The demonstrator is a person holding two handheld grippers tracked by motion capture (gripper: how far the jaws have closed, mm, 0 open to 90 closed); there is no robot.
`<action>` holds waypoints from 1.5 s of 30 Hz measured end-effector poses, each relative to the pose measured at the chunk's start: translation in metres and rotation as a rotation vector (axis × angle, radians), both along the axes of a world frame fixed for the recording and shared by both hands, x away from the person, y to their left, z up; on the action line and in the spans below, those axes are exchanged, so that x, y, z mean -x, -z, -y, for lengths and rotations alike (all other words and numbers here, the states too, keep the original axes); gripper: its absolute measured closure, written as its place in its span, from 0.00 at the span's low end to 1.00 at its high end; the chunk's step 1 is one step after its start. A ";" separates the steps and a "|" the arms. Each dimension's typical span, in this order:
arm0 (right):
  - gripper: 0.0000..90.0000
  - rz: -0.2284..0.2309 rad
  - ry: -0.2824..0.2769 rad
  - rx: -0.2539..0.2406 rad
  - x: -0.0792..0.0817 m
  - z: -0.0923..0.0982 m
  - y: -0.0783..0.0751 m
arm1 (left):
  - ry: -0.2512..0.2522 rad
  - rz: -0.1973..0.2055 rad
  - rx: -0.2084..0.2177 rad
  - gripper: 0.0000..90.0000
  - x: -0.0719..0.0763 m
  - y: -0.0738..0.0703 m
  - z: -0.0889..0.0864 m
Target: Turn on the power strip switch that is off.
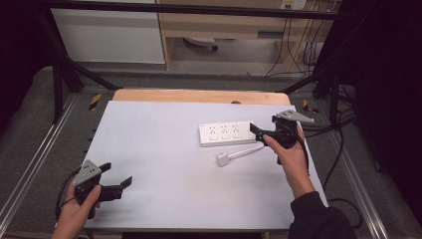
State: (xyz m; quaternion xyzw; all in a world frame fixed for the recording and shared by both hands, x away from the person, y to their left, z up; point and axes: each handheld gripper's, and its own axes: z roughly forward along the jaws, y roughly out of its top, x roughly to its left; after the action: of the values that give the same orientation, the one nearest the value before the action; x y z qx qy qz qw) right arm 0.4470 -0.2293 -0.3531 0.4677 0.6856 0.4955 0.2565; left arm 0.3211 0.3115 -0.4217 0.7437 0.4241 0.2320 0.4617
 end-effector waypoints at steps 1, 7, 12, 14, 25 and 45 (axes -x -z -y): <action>0.06 0.005 0.002 -0.002 0.003 0.001 0.000 | 0.000 0.000 0.000 0.07 0.000 0.000 0.000; 0.05 0.044 0.027 0.011 0.017 0.011 0.003 | 0.000 0.000 0.001 0.07 0.000 0.000 0.000; 0.05 0.058 0.046 0.007 0.029 0.022 0.008 | -0.001 0.000 0.001 0.07 0.000 0.000 0.000; 0.05 0.069 0.050 0.008 0.034 0.026 0.010 | -0.001 0.000 0.001 0.07 0.000 0.000 0.000; 0.04 0.080 0.065 0.008 0.064 0.041 0.032 | -0.007 0.000 0.003 0.07 0.000 0.000 -0.001; 0.03 0.016 0.067 0.054 0.091 0.046 0.080 | -0.008 0.002 0.005 0.07 0.001 0.000 -0.001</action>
State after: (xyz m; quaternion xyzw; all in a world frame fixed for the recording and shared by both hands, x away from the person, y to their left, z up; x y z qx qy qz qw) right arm 0.3557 -0.2757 -0.4331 0.4795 0.6805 0.4715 0.2911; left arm 0.3201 0.3121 -0.4213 0.7406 0.4273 0.2336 0.4629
